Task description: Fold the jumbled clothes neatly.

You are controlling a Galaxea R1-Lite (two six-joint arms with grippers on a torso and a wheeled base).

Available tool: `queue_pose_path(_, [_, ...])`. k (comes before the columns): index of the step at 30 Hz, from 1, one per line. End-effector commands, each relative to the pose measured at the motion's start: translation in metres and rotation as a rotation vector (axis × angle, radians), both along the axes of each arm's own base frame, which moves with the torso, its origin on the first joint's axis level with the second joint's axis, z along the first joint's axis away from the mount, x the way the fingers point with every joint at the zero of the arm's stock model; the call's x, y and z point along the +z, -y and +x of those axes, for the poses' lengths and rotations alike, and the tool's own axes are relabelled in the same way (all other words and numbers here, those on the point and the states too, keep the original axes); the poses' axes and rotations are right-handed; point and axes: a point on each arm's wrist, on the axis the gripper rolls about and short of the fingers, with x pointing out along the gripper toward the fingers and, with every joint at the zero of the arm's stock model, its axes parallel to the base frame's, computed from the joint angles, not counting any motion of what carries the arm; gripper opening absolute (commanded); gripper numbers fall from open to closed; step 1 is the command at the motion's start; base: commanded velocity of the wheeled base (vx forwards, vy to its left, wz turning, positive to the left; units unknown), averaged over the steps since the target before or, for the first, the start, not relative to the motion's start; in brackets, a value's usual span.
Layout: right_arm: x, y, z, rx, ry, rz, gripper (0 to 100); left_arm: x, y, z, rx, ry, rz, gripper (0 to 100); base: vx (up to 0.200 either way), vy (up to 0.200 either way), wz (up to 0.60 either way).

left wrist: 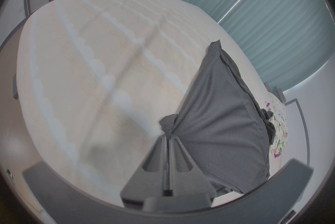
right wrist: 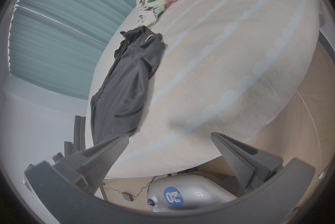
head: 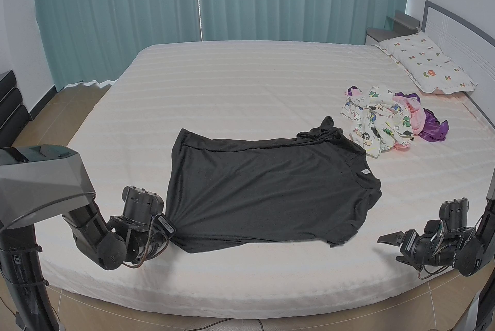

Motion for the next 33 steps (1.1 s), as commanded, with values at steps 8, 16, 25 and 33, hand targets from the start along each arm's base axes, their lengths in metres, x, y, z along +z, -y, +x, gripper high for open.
queue_pose_path(8, [0.000, -0.005, 0.006, 0.024, 0.027, 0.010, 100, 0.015, -0.028, -0.013, 0.053, 0.003, 0.014, 0, 0.000, 0.000, 0.00])
queue_pose_path(16, [-0.015, -0.027, 0.026, 0.065, 0.058, 0.052, 100, 0.018, -0.037, -0.012, 0.005, -0.014, -0.086, 0, 0.000, 0.000, 0.00])
queue_pose_path(25, [-0.014, -0.036, 0.062, 0.023, 0.133, 0.101, 100, 0.037, -0.060, 0.009, 0.142, 0.087, -0.174, 0, 0.000, 0.000, 0.00])
queue_pose_path(33, [-0.015, -0.040, 0.092, -0.003, 0.201, 0.088, 100, 0.037, -0.062, 0.012, 0.176, 0.104, -0.217, 0, 0.000, 0.000, 0.00])
